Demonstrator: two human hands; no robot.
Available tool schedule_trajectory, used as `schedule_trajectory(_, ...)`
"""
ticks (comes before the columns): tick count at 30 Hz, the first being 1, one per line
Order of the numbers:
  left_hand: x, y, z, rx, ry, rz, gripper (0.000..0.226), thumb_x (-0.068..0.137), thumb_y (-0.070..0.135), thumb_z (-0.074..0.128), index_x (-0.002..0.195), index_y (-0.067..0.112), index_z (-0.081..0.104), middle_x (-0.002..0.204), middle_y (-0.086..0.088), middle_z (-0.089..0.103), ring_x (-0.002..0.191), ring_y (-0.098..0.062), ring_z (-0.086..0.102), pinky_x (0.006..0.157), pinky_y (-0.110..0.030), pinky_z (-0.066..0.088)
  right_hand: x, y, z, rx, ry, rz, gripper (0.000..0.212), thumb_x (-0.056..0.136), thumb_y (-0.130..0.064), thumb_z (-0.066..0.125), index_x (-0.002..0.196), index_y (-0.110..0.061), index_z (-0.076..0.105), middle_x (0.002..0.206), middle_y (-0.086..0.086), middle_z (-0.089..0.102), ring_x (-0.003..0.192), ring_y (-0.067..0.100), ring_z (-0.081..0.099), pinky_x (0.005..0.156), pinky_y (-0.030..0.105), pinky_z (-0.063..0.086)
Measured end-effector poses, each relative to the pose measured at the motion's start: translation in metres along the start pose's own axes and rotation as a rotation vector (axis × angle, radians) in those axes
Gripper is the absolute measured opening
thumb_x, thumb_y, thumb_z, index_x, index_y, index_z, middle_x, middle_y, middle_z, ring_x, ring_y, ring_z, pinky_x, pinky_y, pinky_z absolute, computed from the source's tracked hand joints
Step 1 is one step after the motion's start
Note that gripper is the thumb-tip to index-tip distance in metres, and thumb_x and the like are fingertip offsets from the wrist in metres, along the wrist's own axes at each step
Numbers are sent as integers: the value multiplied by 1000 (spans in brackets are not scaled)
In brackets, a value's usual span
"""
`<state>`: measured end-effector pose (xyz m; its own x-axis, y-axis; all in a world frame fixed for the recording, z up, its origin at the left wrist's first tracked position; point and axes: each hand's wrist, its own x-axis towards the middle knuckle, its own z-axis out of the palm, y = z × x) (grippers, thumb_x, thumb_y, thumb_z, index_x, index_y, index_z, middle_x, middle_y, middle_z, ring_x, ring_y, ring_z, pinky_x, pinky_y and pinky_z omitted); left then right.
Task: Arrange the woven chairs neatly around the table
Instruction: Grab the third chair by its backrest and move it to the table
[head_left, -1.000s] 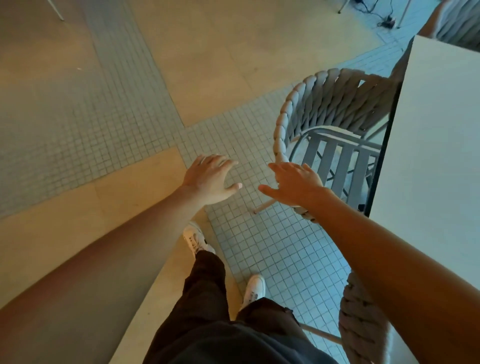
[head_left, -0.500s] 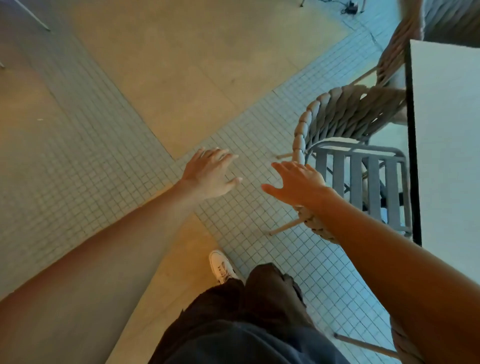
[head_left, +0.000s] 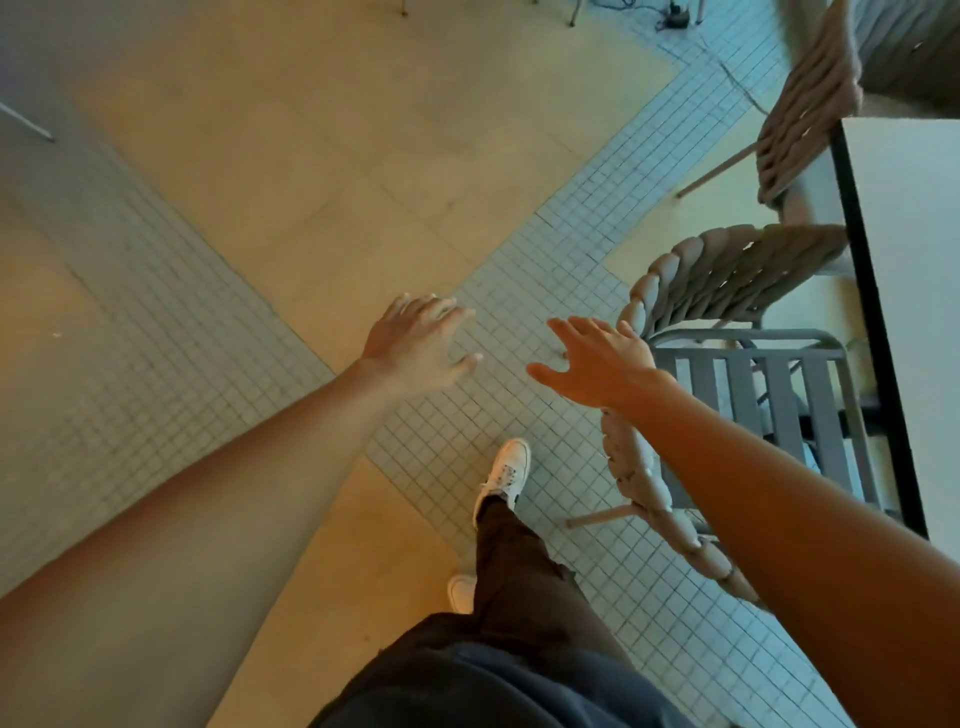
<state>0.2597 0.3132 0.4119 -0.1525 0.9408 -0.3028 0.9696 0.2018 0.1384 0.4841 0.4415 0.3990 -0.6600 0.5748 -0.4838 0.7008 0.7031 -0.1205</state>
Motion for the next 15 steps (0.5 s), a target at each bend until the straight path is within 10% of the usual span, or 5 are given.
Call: schedule_trajectory(15,209,-40,-77,-9,36,117,73,92,70,45,152,30,38,159,0,40,148,-21,32,124,-46,18,142,69,-101,83,-9,174,94,90,-84,31,163,-26,18,168,8,26,153,32,26,123,60,17)
